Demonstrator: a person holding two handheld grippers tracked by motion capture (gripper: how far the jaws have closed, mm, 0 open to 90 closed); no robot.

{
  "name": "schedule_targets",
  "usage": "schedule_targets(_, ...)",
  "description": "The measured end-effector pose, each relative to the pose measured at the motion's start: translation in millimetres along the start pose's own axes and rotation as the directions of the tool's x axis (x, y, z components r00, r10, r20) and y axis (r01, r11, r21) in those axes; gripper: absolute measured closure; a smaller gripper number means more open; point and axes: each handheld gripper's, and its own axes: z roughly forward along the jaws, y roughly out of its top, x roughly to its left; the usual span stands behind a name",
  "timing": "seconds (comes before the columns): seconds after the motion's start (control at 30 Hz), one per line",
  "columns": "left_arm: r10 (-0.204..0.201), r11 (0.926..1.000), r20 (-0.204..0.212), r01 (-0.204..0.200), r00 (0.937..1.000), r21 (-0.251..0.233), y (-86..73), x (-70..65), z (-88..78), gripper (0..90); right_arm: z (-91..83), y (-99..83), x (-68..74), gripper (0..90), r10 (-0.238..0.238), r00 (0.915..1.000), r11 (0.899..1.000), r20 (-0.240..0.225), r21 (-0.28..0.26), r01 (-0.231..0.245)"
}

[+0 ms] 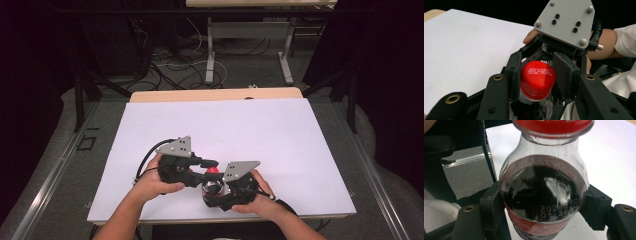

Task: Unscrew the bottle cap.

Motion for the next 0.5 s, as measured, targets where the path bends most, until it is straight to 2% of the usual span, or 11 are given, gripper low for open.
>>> schedule_targets(0.1, -0.012, 0.9998, -0.049, 0.012, 0.9987, -0.015, -0.4, -3.2, 1.3, 61.1, 1.1, -0.5, -0.6, 29.4, 0.009, 0.9998, 1.0, 0.016, -0.008, -0.009)
schedule_targets(0.17, -0.04, 0.999, -0.111, 0.038, 0.9931, -0.022, 0.3, -7.3, 3.3, 61.2, 1.0, -0.2, -1.6, 29.5, 0.029, 0.999, 1.0, 0.034, -0.007, -0.028)
schedule_targets(0.2, -0.047, 0.9988, -0.147, 0.045, 0.9879, -0.02, 1.4, -9.9, 4.5, 61.3, 0.4, -0.1, -2.2, 29.5, 0.04, 0.9982, 0.999, 0.044, -0.003, -0.04)
schedule_targets(0.23, -0.07, 0.9974, -0.186, 0.067, 0.98, -0.026, 2.6, -13.6, 6.6, 61.4, 0.2, -0.2, -2.8, 29.5, 0.049, 0.9974, 0.999, 0.054, -0.004, -0.049)
schedule_targets(0.27, -0.097, 0.9952, -0.23, 0.091, 0.9685, -0.036, 4.2, -17.4, 9.4, 61.4, 0.1, -0.3, -3.3, 29.6, 0.055, 0.9962, 0.998, 0.067, -0.006, -0.055)
schedule_targets(0.3, -0.117, 0.9931, -0.274, 0.11, 0.9546, -0.04, 6.1, -21.8, 12.2, 61.5, -0.4, -0.2, -4.2, 29.6, 0.064, 0.9949, 0.998, 0.078, -0.002, -0.064)
schedule_targets(0.37, -0.193, 0.9813, -0.372, 0.179, 0.9082, -0.071, 9.9, -31.0, 18.6, 61.5, -0.2, -0.3, -5.2, 29.6, 0.079, 0.9915, 0.997, 0.103, -0.017, -0.077)
schedule_targets(0.4, -0.2, 0.9798, -0.41, 0.187, 0.8898, -0.072, 11.0, -34.7, 21.4, 61.6, -0.4, -0.4, -5.0, 29.6, 0.086, 0.9885, 0.996, 0.125, -0.014, -0.085)
schedule_targets(0.43, -0.223, 0.9743, -0.463, 0.212, 0.8577, -0.077, 12.7, -39.6, 25.7, 61.6, 0.0, -0.5, -4.4, 29.7, 0.096, 0.9856, 0.995, 0.14, -0.013, -0.095)
schedule_targets(0.47, -0.239, 0.9703, -0.494, 0.225, 0.8357, -0.088, 13.7, -42.9, 28.9, 61.6, 1.2, -1.1, -3.6, 29.7, 0.103, 0.9809, 0.995, 0.165, -0.018, -0.102)
schedule_targets(0.5, -0.246, 0.9685, -0.521, 0.229, 0.8172, -0.098, 14.4, -44.9, 32.5, 61.6, 1.6, -1.6, -3.4, 29.7, 0.106, 0.9793, 0.994, 0.173, -0.017, -0.104)
